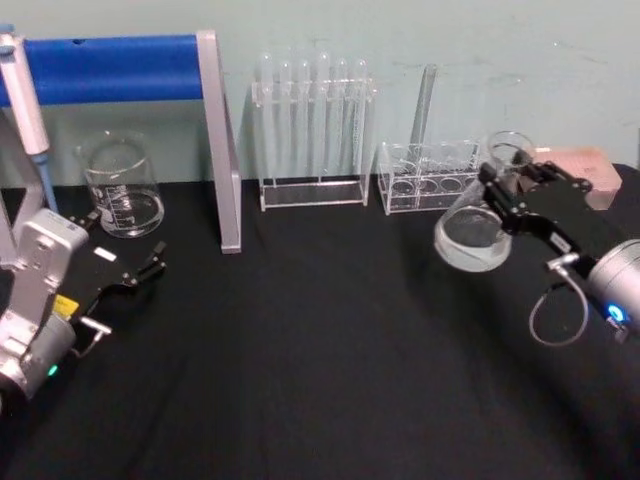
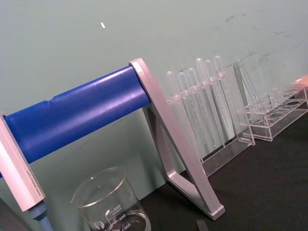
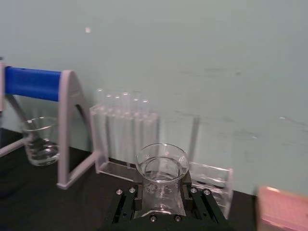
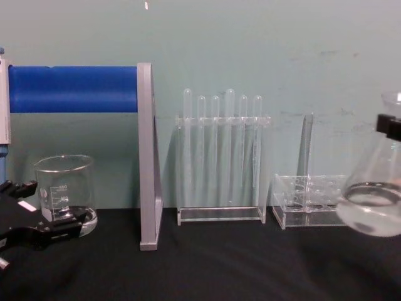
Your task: Grasp the erlenmeyer flask with one hand, shake it three times, then place it back.
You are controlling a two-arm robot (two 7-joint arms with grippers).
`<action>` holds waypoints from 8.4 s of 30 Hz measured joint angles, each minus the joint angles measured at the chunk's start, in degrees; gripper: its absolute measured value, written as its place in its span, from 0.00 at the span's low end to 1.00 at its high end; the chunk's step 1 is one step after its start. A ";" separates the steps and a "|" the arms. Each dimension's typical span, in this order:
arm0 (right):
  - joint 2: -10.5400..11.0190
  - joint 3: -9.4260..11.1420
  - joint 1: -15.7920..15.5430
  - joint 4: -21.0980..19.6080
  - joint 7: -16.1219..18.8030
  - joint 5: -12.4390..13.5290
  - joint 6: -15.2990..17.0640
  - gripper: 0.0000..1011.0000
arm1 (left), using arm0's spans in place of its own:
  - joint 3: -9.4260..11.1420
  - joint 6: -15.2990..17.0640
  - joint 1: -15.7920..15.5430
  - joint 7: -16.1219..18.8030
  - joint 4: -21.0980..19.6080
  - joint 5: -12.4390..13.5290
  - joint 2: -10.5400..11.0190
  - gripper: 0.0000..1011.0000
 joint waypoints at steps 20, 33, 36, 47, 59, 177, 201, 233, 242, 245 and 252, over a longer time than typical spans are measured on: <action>-2.65 -14.05 9.15 4.66 14.79 -0.66 0.03 0.44 | 0.00 0.00 0.00 0.00 0.00 0.00 0.00 0.99; -2.18 -15.92 10.45 5.30 14.55 0.44 -0.75 0.44 | 0.00 0.00 0.00 0.00 0.00 0.00 0.00 0.99; -1.68 -14.67 9.54 4.69 12.77 0.52 -1.00 0.44 | 0.00 0.00 0.00 0.00 0.00 0.00 0.00 0.99; 0.09 -6.03 3.01 0.73 3.77 -0.14 -0.41 0.44 | 0.00 0.00 0.00 0.00 0.00 0.00 0.00 0.99; -0.10 3.01 -3.63 -2.83 -2.81 -1.45 0.88 0.44 | 0.00 0.00 0.00 0.00 0.00 0.00 0.00 0.99; -0.83 -11.92 8.91 6.20 13.63 1.14 -1.34 0.44 | 0.00 0.00 0.00 0.00 0.00 0.00 0.00 0.99; 1.80 -15.83 9.75 11.33 18.46 0.89 -4.86 0.44 | 0.00 0.00 0.00 0.00 0.00 0.00 0.00 0.99; 1.89 -18.43 10.92 15.00 21.12 -0.23 -6.58 0.44 | 0.00 0.00 0.00 0.00 0.00 0.00 0.00 0.99; 1.69 -18.59 11.12 15.43 21.20 -0.06 -6.59 0.44 | 0.00 0.00 0.00 0.00 0.00 0.00 0.00 0.99; 1.65 -18.62 11.19 15.55 21.20 0.04 -6.50 0.44 | 0.00 0.00 0.00 0.00 0.00 0.00 0.00 0.99; 1.58 -18.75 11.36 15.86 21.20 0.15 -6.19 0.44 | 0.00 0.00 0.00 0.00 0.00 0.00 0.00 0.99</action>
